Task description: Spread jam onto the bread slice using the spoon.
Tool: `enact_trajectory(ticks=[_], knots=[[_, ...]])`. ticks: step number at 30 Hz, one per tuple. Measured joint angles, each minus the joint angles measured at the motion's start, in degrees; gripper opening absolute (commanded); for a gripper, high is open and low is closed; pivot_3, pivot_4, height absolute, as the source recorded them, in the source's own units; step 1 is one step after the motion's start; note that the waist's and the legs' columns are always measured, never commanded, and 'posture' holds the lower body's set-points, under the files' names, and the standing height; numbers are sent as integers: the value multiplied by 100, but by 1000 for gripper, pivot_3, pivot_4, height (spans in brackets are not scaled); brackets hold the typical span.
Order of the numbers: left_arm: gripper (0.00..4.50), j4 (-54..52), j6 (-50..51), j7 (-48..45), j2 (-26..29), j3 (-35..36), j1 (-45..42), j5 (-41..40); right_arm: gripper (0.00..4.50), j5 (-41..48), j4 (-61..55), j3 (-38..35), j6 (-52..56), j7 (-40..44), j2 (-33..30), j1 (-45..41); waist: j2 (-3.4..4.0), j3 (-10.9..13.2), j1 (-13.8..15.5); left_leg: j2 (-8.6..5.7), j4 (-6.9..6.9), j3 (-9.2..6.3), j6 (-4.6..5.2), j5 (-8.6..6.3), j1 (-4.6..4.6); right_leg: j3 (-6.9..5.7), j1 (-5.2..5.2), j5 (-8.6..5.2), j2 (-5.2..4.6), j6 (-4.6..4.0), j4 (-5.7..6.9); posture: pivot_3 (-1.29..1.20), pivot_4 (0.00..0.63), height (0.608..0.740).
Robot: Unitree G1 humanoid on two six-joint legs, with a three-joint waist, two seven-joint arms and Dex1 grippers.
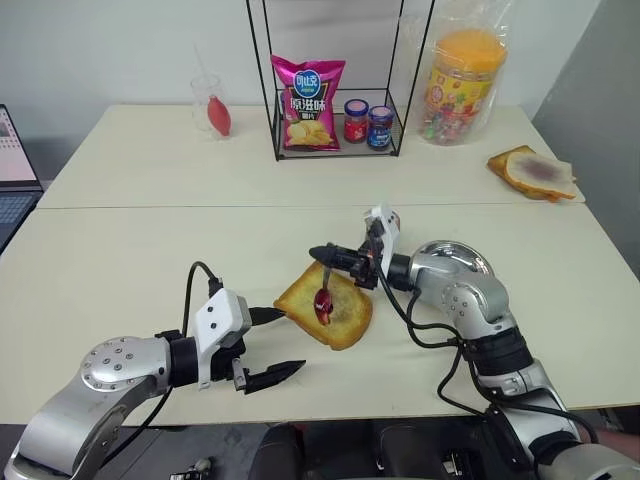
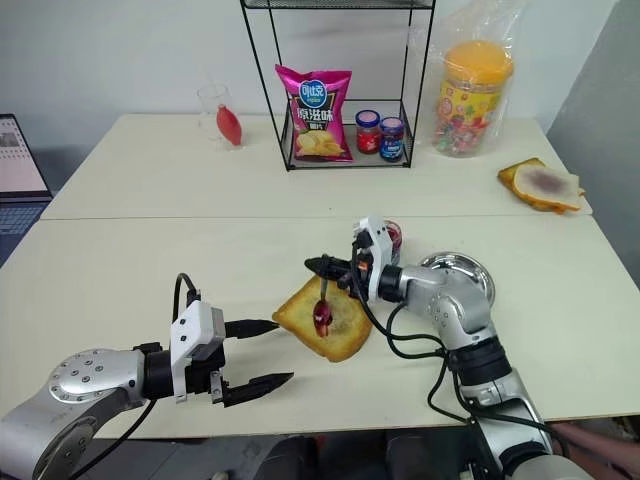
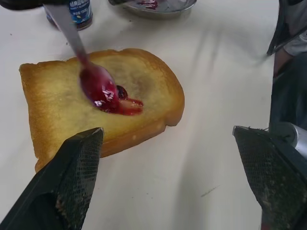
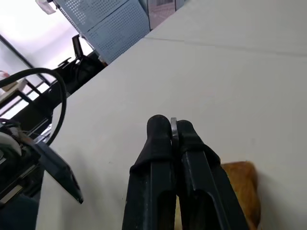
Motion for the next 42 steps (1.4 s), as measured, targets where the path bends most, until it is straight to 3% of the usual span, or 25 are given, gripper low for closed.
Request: enact_trajectory(ticks=[10, 16, 20, 29, 42], knots=[[4500, 3, 2, -7, 1, -15, -51, 0, 35, -132, -43, -210, 55, 121, -84, -211, 0, 0, 1, 0, -1, -1, 0, 0, -1, 0, 0, 1, 0, -2, 1, 0, 150, 740], [4500, 33, 0, -52, 16, -32, -174, 1, 35, 672, -826, -558, 1028, 198, -224, -190, 0, 0, 2, 0, -2, -4, 0, 0, -1, -3, -1, 1, -1, -2, 2, 0, 150, 740], [4500, 56, -1, -96, 17, -100, -226, 13, 35, 706, -1028, -442, 1152, 291, -414, 199, -3, -2, 5, 0, -1, -4, 0, 0, -1, -4, 1, 1, -1, -2, 1, 0, 150, 740], [4500, 112, -6, -130, 19, -179, -298, 55, 35, 123, -374, -94, 644, 498, -309, 248, -3, -2, -6, 0, 2, -2, 0, 0, 2, -1, 1, 1, 1, -1, 4, 0, 150, 740], [4500, 128, -29, -130, 20, -239, -396, 107, 35, -341, 92, -334, -18, 267, -90, -130, -3, -2, 2, -1, 3, -2, 0, 0, 1, -2, 2, 2, 0, -2, 6, 0, 150, 740]])
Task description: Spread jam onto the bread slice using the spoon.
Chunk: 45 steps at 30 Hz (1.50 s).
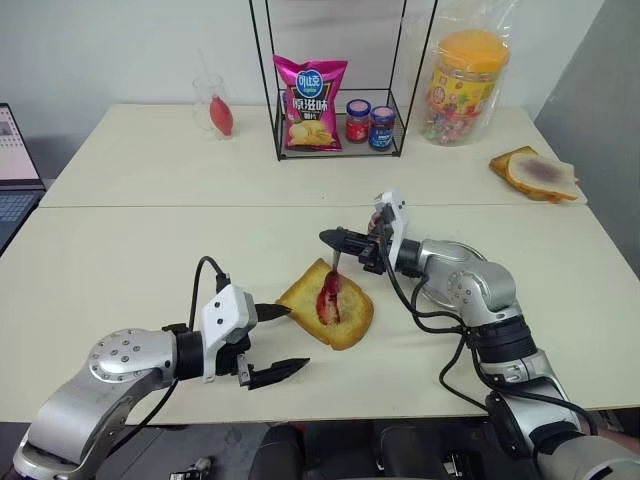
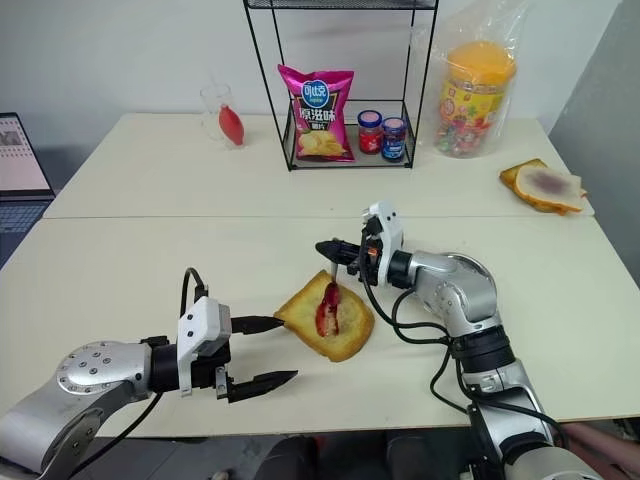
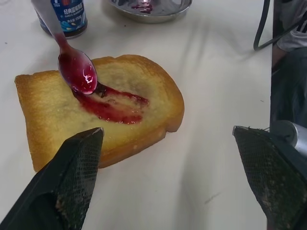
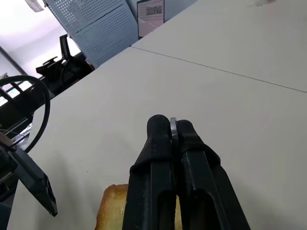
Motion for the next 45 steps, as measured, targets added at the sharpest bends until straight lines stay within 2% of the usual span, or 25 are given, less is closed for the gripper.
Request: enact_trajectory(ticks=[8, 13, 17, 22, 30, 39, 45], knots=[[4500, 71, -14, -52, 0, -18, -62, 55, 35, 455, -807, -325, 715, -30, -247, 20, 0, 0, 0, 0, -1, -1, 0, 0, -1, 0, 0, 0, 0, 0, 0, 0, 150, 740], [4500, 149, -22, -130, 0, -58, -127, 77, 35, 868, -1435, -363, 1312, 103, -556, 396, 0, 0, 7, -1, -1, -2, 0, 0, -1, -2, 0, 0, 0, 0, 0, 0, 150, 740], [4500, 180, -23, -138, -2, -120, -204, 82, 35, 682, -1299, -105, 1131, 110, -481, 531, 0, 0, -14, 0, 0, 0, 1, 0, 4, 1, 1, 0, 2, 1, 3, 0, 150, 740], [4500, 217, -29, -145, -1, -130, -218, 83, 35, 163, -551, 209, 442, 134, -220, 414, 0, 0, -8, 0, 3, 2, 0, 0, 4, 3, 1, 0, 3, 1, 3, 0, 150, 740], [4500, 231, -31, -142, -1, -142, -248, 84, 35, -269, 161, 53, -351, -87, 189, -192, -1, -1, 2, 1, 4, -1, -1, 0, 3, 0, 3, 2, 1, 1, 4, 0, 150, 740], [4500, 230, -31, -138, -1, -141, -217, 83, 35, -228, 47, -130, -271, -146, 285, -194, 0, 0, 0, 0, -1, -2, -1, 0, 2, -2, 1, 3, 0, 0, 5, 0, 150, 740], [4500, 334, -79, -173, -3, -149, -345, 84, 35, 371, -672, -515, 449, -261, 207, -175, -1, 0, 6, -1, 1, -6, -1, 0, 1, -5, 2, 3, 0, 0, 6, 0, 150, 740]])
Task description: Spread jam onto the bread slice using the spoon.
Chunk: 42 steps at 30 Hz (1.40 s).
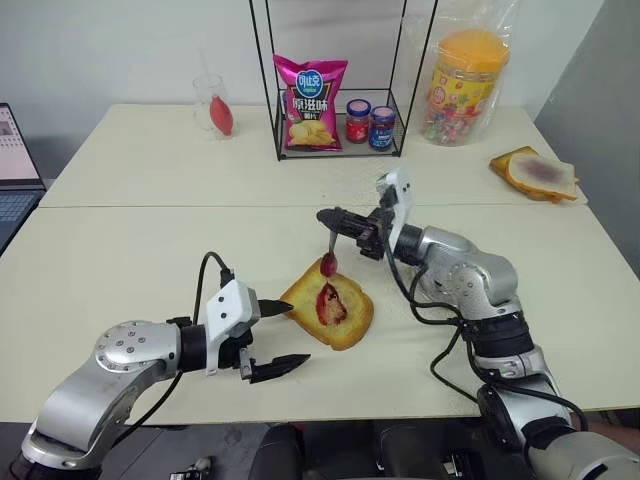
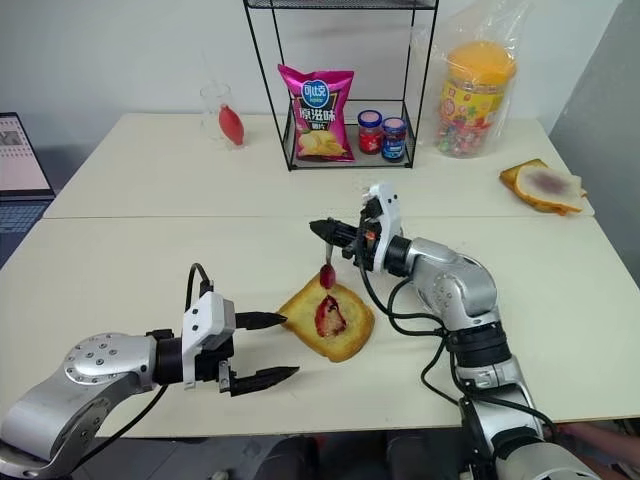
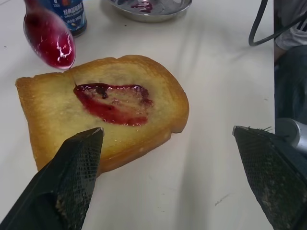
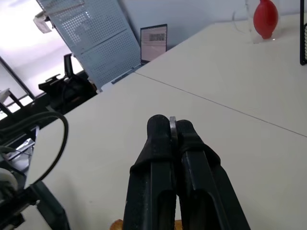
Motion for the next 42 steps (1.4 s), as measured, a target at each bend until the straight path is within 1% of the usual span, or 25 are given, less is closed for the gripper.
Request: enact_trajectory(ticks=[4, 6, 11, 13, 15, 18, 20, 23, 25, 27, 30, 33, 39, 40, 41, 42], knots=[[4500, 221, -89, -79, -64, -37, -445, -6, 35, 812, -796, -504, 822, -187, -236, 94, 0, 0, 23, -2, 2, -1, 0, 0, -3, -1, 1, 0, -1, 0, -2, 0, 150, 740], [4500, 292, -100, -153, -81, -155, -706, -7, 35, 1261, -1190, -890, 1197, -411, -412, 186, 0, 0, 31, -4, 1, -2, 0, 0, -5, -2, 1, 0, -2, 0, -3, 0, 150, 740], [4500, 544, -181, -544, -363, -760, -1656, -6, 35, 2308, -2079, -2156, 1834, -1543, -922, 555, -1, -1, 111, -8, 2, 0, 1, 0, -7, -1, 2, 0, -2, 1, -4, 0, 150, 740], [4500, 698, -241, -668, -486, -943, -1951, 7, 35, 2526, -2354, -2505, 1893, -2021, -1084, 734, -2, -2, 126, -7, 2, 3, 1, 0, -4, 2, 2, 0, -1, 2, -4, 0, 150, 740], [4500, 855, -317, -810, -655, -1187, -2249, 94, 35, 2579, -2608, -2844, 1895, -2469, -1168, 1161, -3, -4, 142, -7, 0, 0, 1, 0, -6, 0, 3, -1, 1, 2, -5, 0, 150, 740], [4500, 1097, -460, -973, -891, -1544, -2575, 265, 35, 2377, -2749, -3218, 1773, -2891, -1347, 2018, -1, -5, 154, -10, 0, 6, 1, 0, -8, 6, 2, -1, -2, 2, -5, 0, 150, 740], [4500, 1385, -593, -965, -1043, -1735, -2723, 493, 35, 2272, -2692, -3425, 1567, -3129, -1231, 2331, 1, -5, 135, -10, 3, 9, 1, 0, -5, 12, 2, 1, -1, 4, -3, 0, 150, 740], [4500, 1785, -797, -909, -1264, -1987, -2900, 857, 35, 2220, -2545, -3567, 1116, -3316, -879, 2610, 2, -6, 95, -5, 3, 9, 6, 3, 3, 15, 4, 1, 8, 6, -1, 0, 150, 740], [4500, 2081, -1004, -788, -1472, -2191, -2997, 1213, 35, 2122, -2217, -3569, 773, -3379, -536, 2707, 2, -6, 103, -4, 3, 8, 9, 5, 26, 14, 28, -3, 9, 14, -2, 0, 150, 740], [4500, 2265, -1197, -700, -1601, -2362, -3016, 1478, 35, 2037, -1818, -3557, 477, -3371, -342, 2769, 3, -6, 101, -5, 2, 13, 9, 5, 38, 21, 42, -4, 9, 17, -5, 0, 150, 740], [4500, 2456, -1311, -577, -1786, -2402, -3048, 1679, 35, 1832, -1275, -3543, 25, -3272, -283, 2768, 4, -6, 108, -6, 3, 15, 9, 5, 52, 22, 57, -5, 7, 18, -8, 0, 150, 740], [4500, 2470, -1309, -535, -1883, -2393, -3075, 1715, 35, 1814, -839, -3509, -270, -3147, -182, 2752, 4, -6, 109, -5, -3, 15, 9, 5, 62, 22, 61, -5, 8, 17, -8, 0, 150, 740], [4500, 2466, -1304, -536, -1855, -2349, -3063, 1718, 35, 1881, -386, -3490, -573, -3020, -163, 2713, 6, -7, 113, -5, -5, 14, 9, 4, 76, 22, 78, -5, 8, 18, -9, 0, 150, 740], [4500, 2466, -1303, -537, -1841, -2329, -3050, 1717, 504, 1908, -326, -3504, -597, -2997, -164, 2713, 6, -7, 113, -5, -4, 14, 9, 4, 77, 22, 80, -8, 7, 22, -9, 0, 150, 740], [4500, 2465, -1301, -537, -1832, -2321, -3043, 1717, 581, 1902, -273, -3498, -622, -2989, -175, 2715, 6, -7, 114, -6, -3, 15, 9, 4, 78, 23, 81, -8, 7, 23, -9, 0, 150, 740], [4500, 2461, -1301, -537, -1831, -2313, -3036, 1717, 806, 1875, -214, -3482, -641, -2988, -190, 2726, 6, -7, 115, -6, -3, 15, 9, 5, 78, 23, 81, -10, 7, 25, -9, 0, 150, 740]])
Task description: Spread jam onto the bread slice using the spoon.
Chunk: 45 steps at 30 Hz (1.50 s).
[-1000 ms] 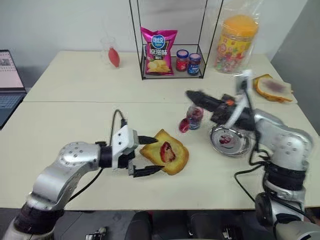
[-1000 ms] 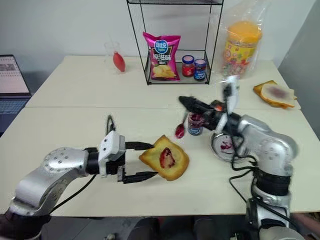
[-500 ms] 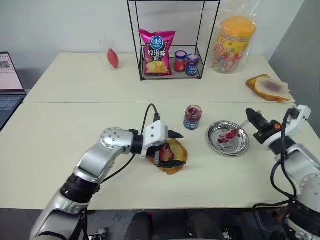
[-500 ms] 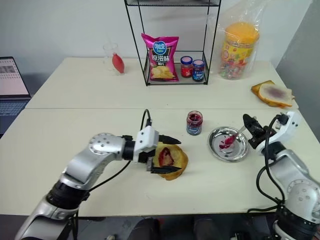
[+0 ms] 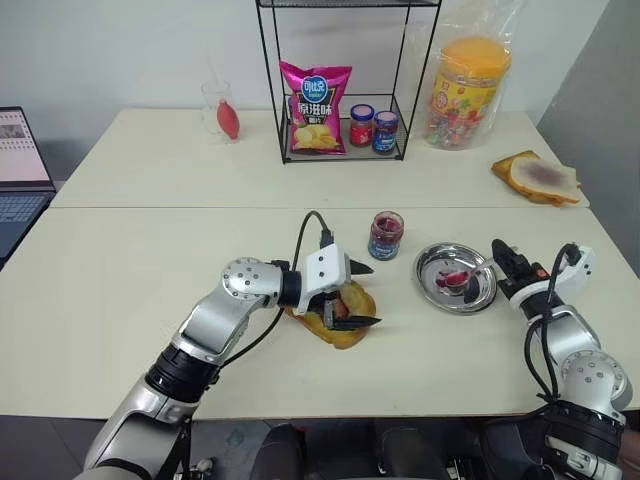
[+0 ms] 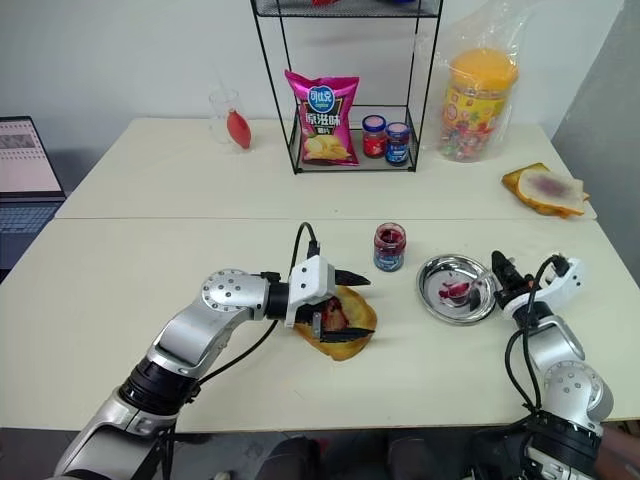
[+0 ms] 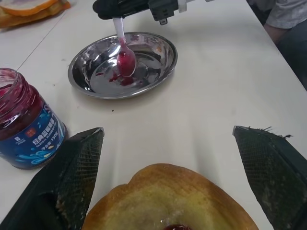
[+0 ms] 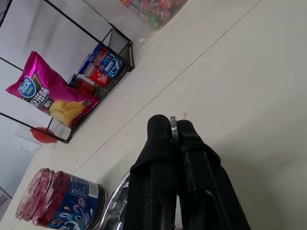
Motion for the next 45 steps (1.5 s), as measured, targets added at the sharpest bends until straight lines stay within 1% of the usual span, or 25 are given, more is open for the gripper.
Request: enact_trajectory(ticks=[4, 6, 14, 17, 18, 29, 32, 35, 37, 40, 43, 45], knots=[[4500, 0, -5, 25, -19, 41, 2, 4, 1710, -16, 70, 54, -28, 0, -2, 27, 0, 0, 0, 0, -1, -1, 0, 0, 1, -1, 0, -1, 1, 1, 1, 0, 150, 740], [4500, 0, -5, 44, -18, 47, 2, 4, 2013, -16, 70, 56, -39, 1, -8, 27, 0, 0, 4, 0, -1, -1, 0, 0, 0, -1, 0, 0, 0, 0, 0, 0, 150, 740], [4500, -16, -5, 76, -12, 51, 11, 2, 3799, -60, 172, 152, -46, 88, -127, 27, 0, 0, 8, 0, -1, 0, 0, 0, 1, 0, 0, -1, 0, 1, -1, 0, 150, 740], [4500, -16, -5, 78, -12, 52, 10, 2, 4360, -69, 173, 193, -54, 138, -154, 27, 0, 0, 9, 0, -1, -1, 0, 0, 0, 0, 0, -1, 0, 1, -1, 0, 150, 740], [4500, -15, -5, 78, -12, 53, 10, 2, 4464, -89, 183, 229, -70, 152, -173, 27, 0, 0, 9, 0, -1, 0, 0, 0, 0, 0, 0, -1, 0, 1, -1, 0, 150, 740], [4500, -12, -21, 87, 36, 204, 7, 5, 4464, -385, 446, 285, -253, 274, -422, 40, 0, 0, 13, 0, -2, 0, 0, 0, 1, 1, 0, -2, 0, 4, -2, 0, 150, 740], [4500, 31, -75, 104, 62, 266, -12, 26, 4464, -504, 458, 276, -277, 276, -589, 55, 0, 0, 15, 0, -1, 1, 0, 0, 0, 1, 0, -3, 0, 5, -3, 0, 150, 740], [4500, 172, -168, 180, 153, 468, -90, 29, 4464, -712, 436, 284, -222, 233, -950, 209, 0, 0, 26, 0, -2, 0, 0, 0, 0, 0, 0, -4, 0, 6, -4, 0, 150, 740], [4500, 355, -235, 224, 415, 802, -147, 34, 4464, -765, 335, 183, -121, 235, -1286, 390, 2, 1, 12, 1, -5, 1, 0, -1, 2, 1, 0, -5, 1, 6, -4, 0, 150, 740], [4500, 632, -423, 219, 849, 1170, -159, 79, 4464, -766, -156, 161, 112, 390, -1806, 710, 8, 5, -9, 1, -9, 2, 0, -1, 3, 4, -4, -8, 1, 5, -4, 0, 150, 740], [4500, 1052, -498, 173, 1357, 1673, -151, 61, 4464, -712, -769, 116, 336, 774, -2400, 944, 7, 6, -26, 5, -8, -1, 0, -1, 3, -2, -2, -10, 3, 6, -4, 0, 150, 740], [4500, 1067, -365, 37, 1582, 1954, -73, -120, 4464, -587, -1180, 168, 513, 1341, -2924, 1210, 8, 7, -6, 1, -7, 2, 0, -1, 1, -1, -1, -11, -2, 8, -6, 0, 150, 740]])
